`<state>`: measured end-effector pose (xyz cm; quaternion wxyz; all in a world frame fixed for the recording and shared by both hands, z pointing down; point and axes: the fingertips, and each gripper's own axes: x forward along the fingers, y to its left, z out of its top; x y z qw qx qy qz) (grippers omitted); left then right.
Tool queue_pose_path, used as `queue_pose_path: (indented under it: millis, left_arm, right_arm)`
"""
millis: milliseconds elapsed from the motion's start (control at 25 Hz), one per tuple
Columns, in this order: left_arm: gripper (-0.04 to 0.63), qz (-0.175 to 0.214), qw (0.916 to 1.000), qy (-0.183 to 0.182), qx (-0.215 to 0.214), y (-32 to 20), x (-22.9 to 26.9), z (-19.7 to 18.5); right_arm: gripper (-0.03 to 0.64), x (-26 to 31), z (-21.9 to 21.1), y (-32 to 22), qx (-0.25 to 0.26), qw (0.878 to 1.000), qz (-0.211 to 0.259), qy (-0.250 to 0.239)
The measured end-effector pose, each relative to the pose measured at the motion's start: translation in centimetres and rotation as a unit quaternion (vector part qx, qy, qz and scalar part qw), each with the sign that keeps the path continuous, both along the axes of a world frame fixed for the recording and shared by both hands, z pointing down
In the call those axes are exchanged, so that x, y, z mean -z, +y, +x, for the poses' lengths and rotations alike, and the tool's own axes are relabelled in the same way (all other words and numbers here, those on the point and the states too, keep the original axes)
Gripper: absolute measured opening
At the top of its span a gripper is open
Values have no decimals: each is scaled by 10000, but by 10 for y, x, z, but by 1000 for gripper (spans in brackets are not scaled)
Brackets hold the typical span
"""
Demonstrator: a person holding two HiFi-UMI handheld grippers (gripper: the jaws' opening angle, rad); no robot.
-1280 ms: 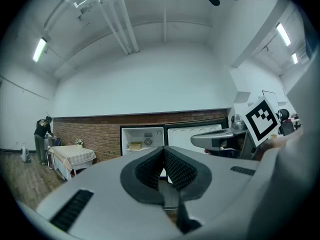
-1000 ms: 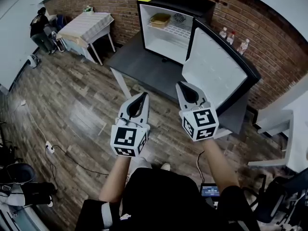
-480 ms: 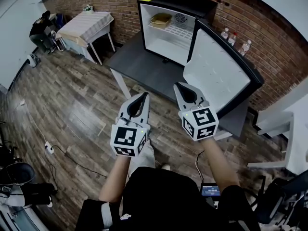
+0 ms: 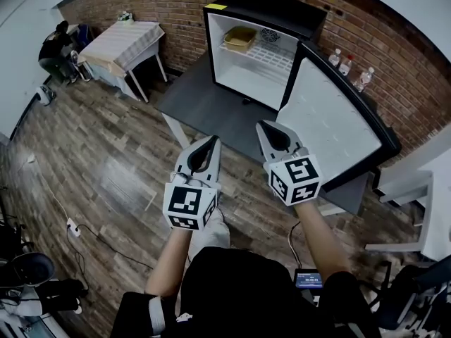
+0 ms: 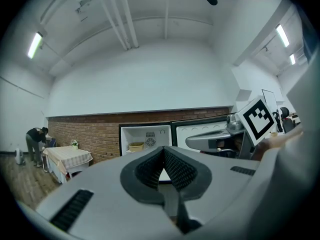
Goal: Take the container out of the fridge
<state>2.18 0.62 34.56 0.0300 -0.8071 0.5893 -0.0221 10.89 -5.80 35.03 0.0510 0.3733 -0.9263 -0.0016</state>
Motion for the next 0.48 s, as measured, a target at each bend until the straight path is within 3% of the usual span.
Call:
queue_pose_path:
  millis: [480]
  left_arm:
    - [14,-149,9994,173,-268,-105,-1,-57]
  right_arm:
    - [41,-4,-60,-97,-131,9996,-161,175]
